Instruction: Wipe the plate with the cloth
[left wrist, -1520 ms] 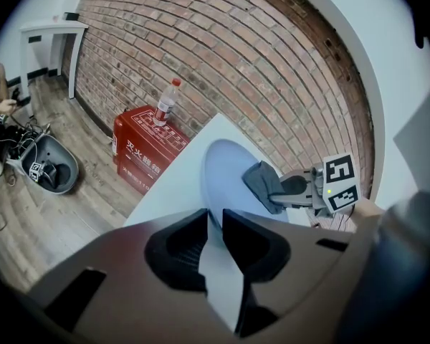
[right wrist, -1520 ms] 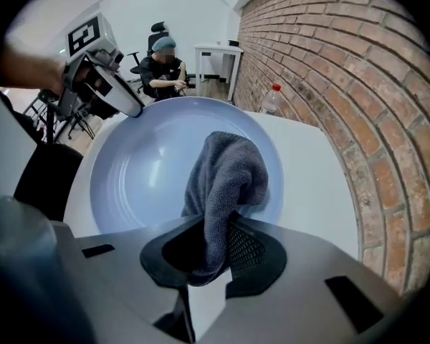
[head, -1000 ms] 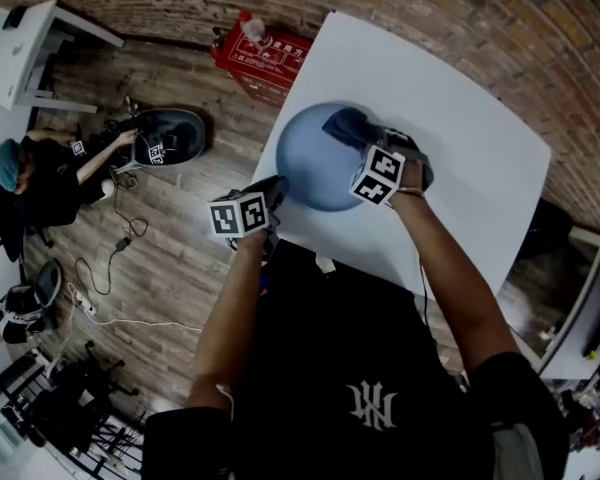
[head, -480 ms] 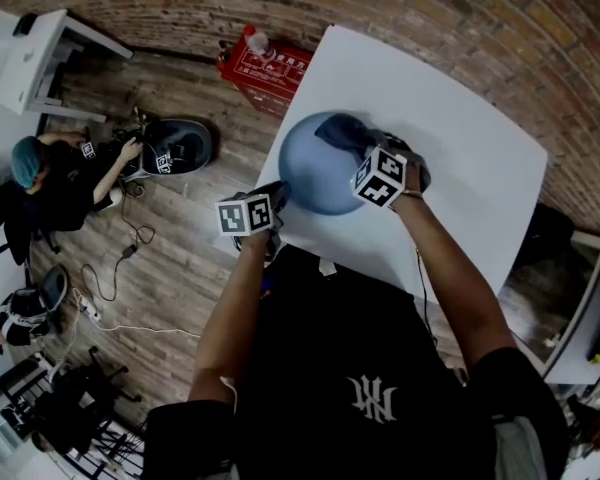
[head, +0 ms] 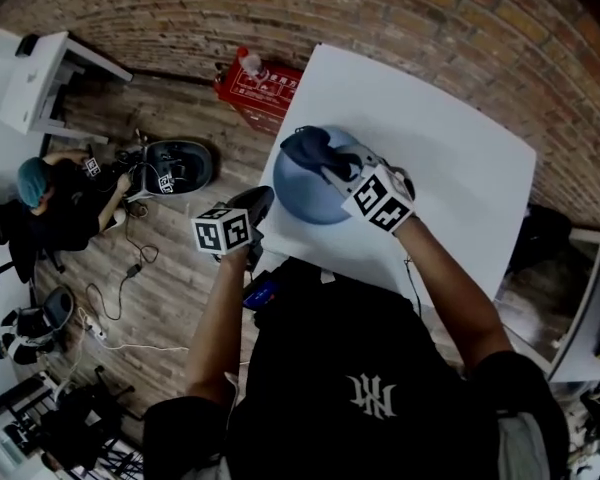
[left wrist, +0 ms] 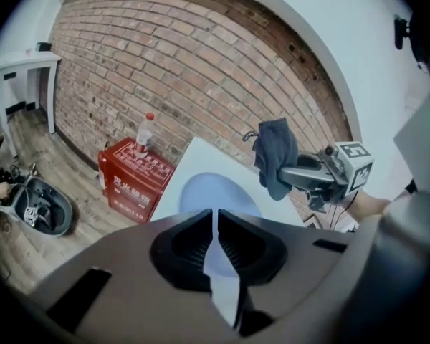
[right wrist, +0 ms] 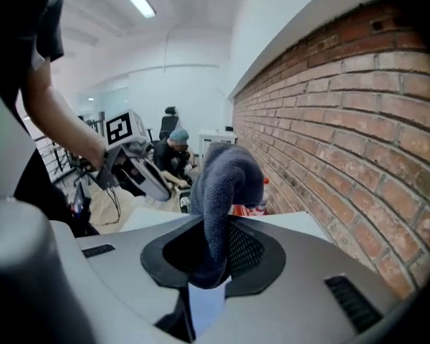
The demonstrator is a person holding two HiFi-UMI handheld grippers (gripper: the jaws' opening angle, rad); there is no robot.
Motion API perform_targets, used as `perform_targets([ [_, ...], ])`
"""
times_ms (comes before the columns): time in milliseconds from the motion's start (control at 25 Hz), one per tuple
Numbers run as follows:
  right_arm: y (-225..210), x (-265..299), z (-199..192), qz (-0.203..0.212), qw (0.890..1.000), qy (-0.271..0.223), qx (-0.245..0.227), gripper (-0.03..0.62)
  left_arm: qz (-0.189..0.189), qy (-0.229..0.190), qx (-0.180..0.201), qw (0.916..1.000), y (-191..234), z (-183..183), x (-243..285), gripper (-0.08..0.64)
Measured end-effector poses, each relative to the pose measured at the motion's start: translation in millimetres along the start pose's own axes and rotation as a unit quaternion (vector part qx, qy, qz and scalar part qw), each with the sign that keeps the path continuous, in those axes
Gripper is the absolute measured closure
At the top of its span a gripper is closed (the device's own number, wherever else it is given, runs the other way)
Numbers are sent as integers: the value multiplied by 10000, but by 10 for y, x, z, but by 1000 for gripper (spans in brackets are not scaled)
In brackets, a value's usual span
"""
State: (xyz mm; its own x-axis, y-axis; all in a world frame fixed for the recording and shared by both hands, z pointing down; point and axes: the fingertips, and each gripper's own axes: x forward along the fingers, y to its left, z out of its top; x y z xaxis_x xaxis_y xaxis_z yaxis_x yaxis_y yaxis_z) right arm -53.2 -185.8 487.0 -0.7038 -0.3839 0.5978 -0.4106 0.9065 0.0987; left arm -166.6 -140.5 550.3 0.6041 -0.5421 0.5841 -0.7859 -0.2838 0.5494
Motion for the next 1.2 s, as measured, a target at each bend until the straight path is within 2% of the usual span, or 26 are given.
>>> perform_targets([
  [120, 52, -223, 399, 325, 9928, -927, 692, 512, -376, -514, 284, 9976, -311, 407, -171, 558],
  [240, 59, -556, 746, 691, 9669, -1905, 1552, 512, -794, -1034, 555, 9899, -716, 717, -356, 558],
  [280, 70, -689, 845, 776, 9583, -2167, 1693, 512, -881, -1181, 724, 9864, -868, 795, -437, 558],
  [360, 82, -957, 1024, 866, 9500, -2506, 1650, 511, -943, -1402, 1178, 9786, -1190, 975, -601, 558],
  [440, 71, -1231, 1181, 864, 9456, -2761, 1485, 511, -1011, -1653, 1639, 9673, -1552, 1205, -778, 558],
  [560, 74, -1658, 1327, 733, 9340, -3199, 1412, 512, -1388, -2240, 2029, 9431, -2056, 1483, -1081, 558],
  [680, 123, -2056, 1345, 663, 9205, -3568, 1451, 512, -1688, -2719, 2402, 9165, -2473, 1607, -1345, 558],
  [760, 150, -2280, 1284, 687, 9111, -3779, 1494, 512, -1795, -2871, 2623, 9036, -2690, 1592, -1451, 558],
  [840, 167, -2422, 1147, 702, 9060, -3885, 1524, 511, -1854, -2871, 2691, 9005, -2823, 1503, -1461, 558],
  [1040, 234, -2535, 815, 441, 9068, -3894, 1551, 511, -1877, -2697, 2626, 9072, -2900, 1242, -1408, 558],
  [1200, 400, -2637, 796, 198, 9062, -3942, 1515, 511, -1844, -2535, 2740, 9092, -2842, 1083, -1486, 558],
])
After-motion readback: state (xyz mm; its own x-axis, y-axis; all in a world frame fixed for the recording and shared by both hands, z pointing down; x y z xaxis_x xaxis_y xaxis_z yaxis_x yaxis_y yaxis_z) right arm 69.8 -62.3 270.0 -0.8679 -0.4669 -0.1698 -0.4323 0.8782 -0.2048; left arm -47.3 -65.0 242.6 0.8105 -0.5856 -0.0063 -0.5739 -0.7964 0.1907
